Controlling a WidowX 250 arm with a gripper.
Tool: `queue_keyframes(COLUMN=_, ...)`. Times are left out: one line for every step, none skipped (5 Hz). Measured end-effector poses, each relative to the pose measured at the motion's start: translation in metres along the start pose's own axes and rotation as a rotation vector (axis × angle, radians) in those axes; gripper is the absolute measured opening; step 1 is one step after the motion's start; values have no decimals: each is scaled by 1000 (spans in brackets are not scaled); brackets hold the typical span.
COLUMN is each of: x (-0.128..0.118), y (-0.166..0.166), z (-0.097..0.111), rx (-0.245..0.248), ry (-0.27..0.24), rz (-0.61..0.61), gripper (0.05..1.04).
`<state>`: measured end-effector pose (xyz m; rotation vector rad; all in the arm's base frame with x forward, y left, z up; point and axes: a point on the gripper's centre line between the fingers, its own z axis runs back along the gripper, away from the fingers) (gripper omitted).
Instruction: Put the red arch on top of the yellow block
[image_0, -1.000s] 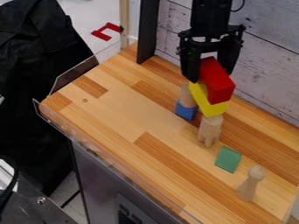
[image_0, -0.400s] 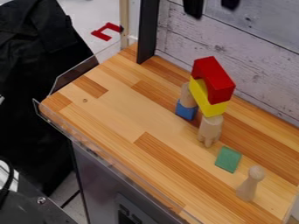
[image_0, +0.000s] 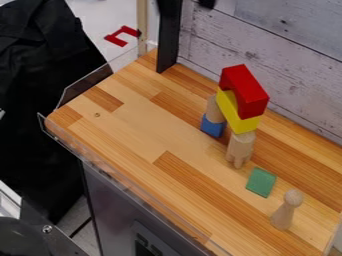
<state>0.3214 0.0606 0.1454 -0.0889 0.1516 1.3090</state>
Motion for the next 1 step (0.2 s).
queue_keyframes(x=1, y=22, z=-10, rx=29, ry=15, rz=27, gripper=1000)
